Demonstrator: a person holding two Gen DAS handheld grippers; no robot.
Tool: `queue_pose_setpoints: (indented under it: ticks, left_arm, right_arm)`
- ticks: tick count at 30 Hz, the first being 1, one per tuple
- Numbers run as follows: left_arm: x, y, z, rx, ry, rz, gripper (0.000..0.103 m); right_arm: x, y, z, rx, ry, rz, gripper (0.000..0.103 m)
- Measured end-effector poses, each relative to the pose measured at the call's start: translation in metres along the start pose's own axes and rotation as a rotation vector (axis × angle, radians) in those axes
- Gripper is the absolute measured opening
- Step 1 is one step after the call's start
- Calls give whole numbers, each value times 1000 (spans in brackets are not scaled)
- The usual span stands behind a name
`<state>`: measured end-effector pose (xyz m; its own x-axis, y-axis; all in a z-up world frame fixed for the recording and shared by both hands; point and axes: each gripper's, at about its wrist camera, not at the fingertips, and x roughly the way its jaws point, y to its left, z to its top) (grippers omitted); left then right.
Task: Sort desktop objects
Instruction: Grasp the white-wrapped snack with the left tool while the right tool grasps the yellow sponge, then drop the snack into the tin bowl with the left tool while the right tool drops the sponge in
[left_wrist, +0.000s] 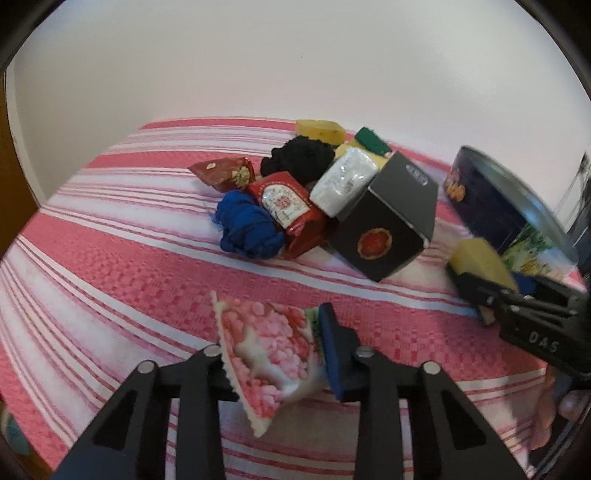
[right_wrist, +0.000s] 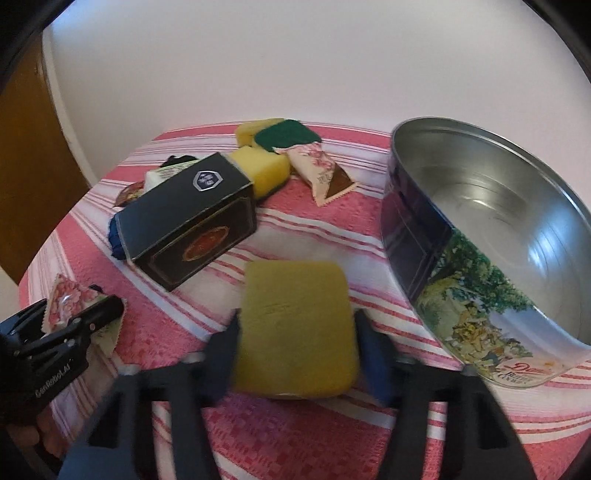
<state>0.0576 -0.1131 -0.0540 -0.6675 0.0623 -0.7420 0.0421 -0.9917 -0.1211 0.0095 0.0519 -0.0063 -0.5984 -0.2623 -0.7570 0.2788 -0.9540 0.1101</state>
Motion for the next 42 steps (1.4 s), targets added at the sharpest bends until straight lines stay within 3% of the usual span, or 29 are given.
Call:
queue_pose_setpoints:
  ticks: [3,9,15,22,24,28,31,37,42]
  left_arm:
    - [-1,7,-2,-37,-7,-40,26]
    - [-4,14,5,-81,-50,-47,23]
    - [-26,-7,19,-12,-129,-61,19]
    - [-36,-27,29,30,-186,-95,19]
    - [-38,-35,34,47,-194,-103,19]
    - [-47,-55,48,92,-228,-124,19]
    - [-52,-78,60,137,-260,-150,19]
    - [-42,-136,81,218,-290,-229,19]
    - [-18,-190,93,271,-266,-293,19]
  right_arm:
    - [-4,-7,-1,30,-24,48,54]
    - [-34,-5,-5,24,-200,91,54]
    - [-69,-10,-6,22,-404,94,54]
    - [-78,-38,-4,129,-480,72,54]
    - [-85,-44,-6,144,-524,39,54]
    - [-104,-57,-7,147,-640,-100,54]
    - [-109,-78,-5,166,-677,-215,54]
    - [-101,-140,-6,237,-640,-366,54]
    - [-82,-181,-5,295,-575,-413,54]
